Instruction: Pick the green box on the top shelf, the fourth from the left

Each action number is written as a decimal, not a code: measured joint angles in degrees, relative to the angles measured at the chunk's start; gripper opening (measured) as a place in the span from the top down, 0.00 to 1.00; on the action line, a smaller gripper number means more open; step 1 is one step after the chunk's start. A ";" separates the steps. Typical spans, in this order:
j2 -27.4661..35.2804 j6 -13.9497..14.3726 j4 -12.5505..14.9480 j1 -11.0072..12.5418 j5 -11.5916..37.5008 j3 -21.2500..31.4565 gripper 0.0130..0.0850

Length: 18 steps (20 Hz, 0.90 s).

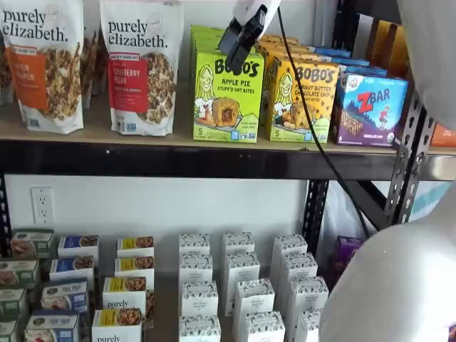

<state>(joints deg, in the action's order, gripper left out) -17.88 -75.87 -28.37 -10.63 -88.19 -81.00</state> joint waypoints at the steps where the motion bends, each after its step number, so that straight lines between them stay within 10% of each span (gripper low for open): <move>1: 0.33 -0.10 -0.06 0.16 0.03 -0.42 0.00; 18: 4.38 -1.75 0.67 1.93 1.90 -4.39 0.00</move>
<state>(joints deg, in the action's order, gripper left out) -13.50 -77.62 -27.70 -8.70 -86.30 -85.38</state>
